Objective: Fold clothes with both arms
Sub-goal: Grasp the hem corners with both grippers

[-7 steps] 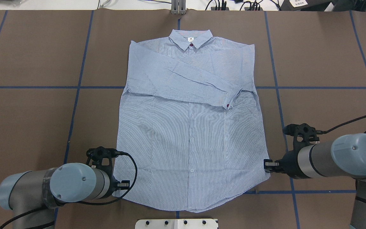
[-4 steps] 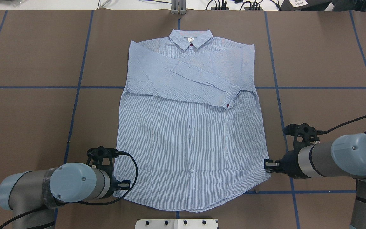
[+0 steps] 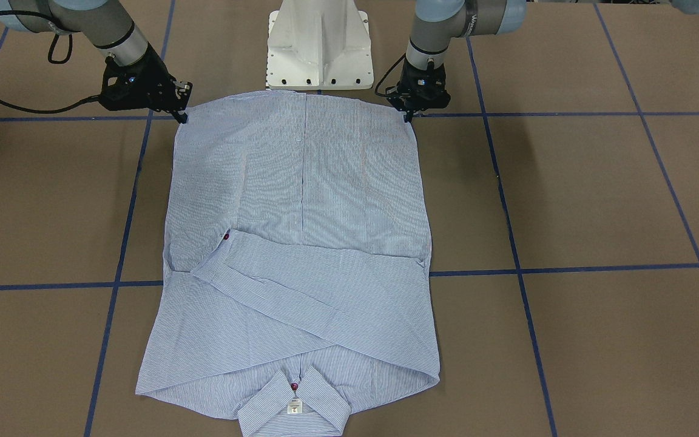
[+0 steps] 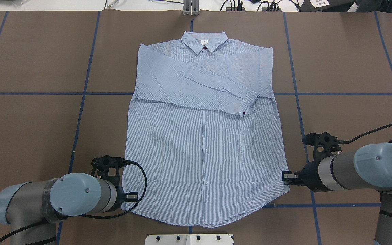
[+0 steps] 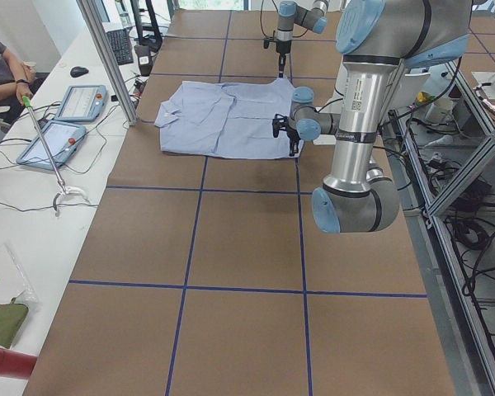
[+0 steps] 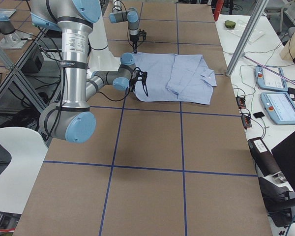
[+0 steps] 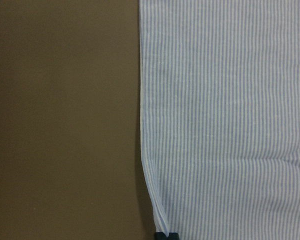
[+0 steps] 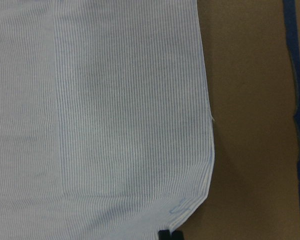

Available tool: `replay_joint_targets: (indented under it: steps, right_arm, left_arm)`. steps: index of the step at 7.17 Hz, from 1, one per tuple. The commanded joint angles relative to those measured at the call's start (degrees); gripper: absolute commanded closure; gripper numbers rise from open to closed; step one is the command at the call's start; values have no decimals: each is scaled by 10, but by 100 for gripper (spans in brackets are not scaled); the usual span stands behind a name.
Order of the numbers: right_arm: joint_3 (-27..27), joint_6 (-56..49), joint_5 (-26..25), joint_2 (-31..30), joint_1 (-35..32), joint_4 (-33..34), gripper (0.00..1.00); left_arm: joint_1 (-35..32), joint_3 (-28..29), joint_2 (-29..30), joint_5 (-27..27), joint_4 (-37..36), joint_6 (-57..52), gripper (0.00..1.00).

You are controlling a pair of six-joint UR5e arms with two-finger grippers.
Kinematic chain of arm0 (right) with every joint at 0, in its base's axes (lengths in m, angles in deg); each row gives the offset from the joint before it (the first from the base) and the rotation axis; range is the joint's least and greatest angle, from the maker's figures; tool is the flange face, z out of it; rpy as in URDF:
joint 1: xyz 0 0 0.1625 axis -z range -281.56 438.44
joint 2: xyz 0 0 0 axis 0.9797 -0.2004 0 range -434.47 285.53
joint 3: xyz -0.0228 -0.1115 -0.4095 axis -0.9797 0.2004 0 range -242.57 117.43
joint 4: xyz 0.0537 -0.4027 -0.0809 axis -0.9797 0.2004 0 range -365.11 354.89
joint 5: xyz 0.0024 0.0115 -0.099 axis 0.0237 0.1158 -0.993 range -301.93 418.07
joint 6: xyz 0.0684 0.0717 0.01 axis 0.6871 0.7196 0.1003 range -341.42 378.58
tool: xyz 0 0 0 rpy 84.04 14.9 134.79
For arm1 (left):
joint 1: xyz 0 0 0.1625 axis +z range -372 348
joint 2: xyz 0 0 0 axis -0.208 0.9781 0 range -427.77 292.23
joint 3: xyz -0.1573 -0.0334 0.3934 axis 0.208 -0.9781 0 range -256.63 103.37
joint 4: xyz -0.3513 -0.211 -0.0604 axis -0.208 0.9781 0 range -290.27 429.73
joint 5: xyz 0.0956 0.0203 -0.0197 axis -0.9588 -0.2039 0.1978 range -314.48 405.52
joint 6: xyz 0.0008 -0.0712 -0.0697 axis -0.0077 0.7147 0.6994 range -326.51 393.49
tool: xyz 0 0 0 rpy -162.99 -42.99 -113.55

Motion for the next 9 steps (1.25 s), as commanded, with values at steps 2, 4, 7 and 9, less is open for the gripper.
replay_joint_targets:
  steps: [2,4,7,9]
  right_arm:
    - [0,-2,2,1,-5,0,100]
    - [2,-8,24,-1,-21,-4,100]
    - [-17,-8,93,2,-41,-16,100]
    - [-16,-8,115,-2,-57,-26,100]
  left_arm:
    - [-13,-21,-3,0,-26,-4,100]
    - [-29,-21,-3,0,-35,-28,100]
    - [-30,-94,-9,48,-120,-30,100]
    - [-30,-99,-10,52,-130,-31,100]
